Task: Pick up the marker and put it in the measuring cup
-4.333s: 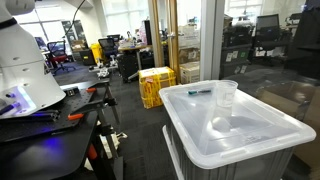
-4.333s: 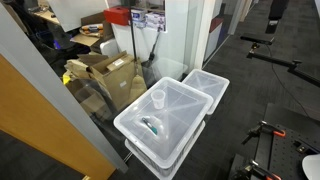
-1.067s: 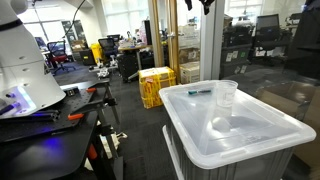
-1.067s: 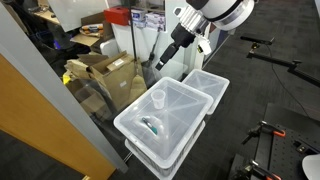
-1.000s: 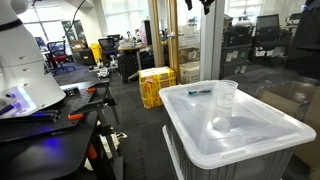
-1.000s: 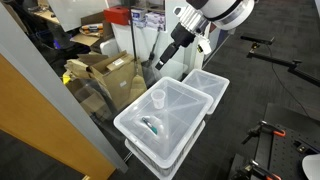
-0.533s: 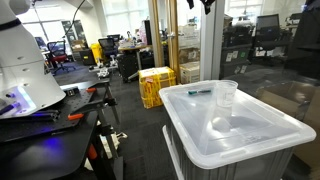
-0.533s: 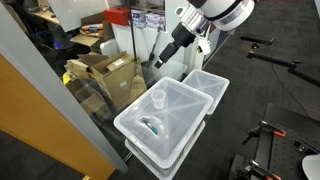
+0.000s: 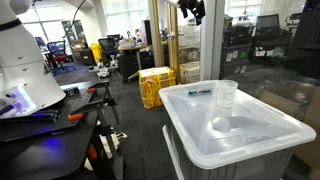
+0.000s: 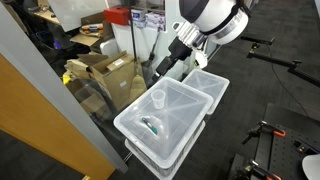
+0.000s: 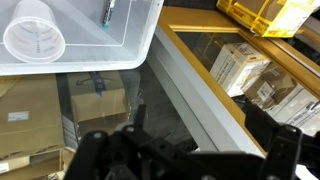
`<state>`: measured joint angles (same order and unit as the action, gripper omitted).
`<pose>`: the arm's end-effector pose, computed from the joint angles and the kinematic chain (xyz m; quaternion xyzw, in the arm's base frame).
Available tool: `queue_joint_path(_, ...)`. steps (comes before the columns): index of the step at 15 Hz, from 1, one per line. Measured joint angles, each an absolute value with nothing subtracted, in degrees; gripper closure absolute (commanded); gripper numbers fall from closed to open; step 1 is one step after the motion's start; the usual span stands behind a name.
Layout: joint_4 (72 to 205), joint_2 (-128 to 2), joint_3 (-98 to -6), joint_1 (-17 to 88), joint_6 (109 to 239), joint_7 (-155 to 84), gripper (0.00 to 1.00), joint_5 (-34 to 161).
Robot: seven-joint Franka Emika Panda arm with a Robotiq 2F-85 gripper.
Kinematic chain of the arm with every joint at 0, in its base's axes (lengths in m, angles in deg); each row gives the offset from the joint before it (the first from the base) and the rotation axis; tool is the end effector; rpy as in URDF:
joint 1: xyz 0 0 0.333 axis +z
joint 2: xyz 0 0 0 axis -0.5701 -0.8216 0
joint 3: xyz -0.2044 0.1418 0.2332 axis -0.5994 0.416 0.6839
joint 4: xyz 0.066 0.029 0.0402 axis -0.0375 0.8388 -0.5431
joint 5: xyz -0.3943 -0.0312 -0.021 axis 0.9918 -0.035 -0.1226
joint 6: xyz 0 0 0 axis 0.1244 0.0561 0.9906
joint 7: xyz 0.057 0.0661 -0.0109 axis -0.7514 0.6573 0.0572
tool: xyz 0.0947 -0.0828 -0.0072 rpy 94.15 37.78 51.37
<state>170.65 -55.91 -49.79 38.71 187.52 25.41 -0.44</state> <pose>0.5867 0.0158 0.3469 -0.9390 -0.0755 -0.2432 0.2314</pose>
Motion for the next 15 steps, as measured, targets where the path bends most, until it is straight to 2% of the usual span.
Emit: queue_joint_path(15, 160.5, -73.4, -47.4, 42.4, 194.1, 24.0, 0.00, -0.6)
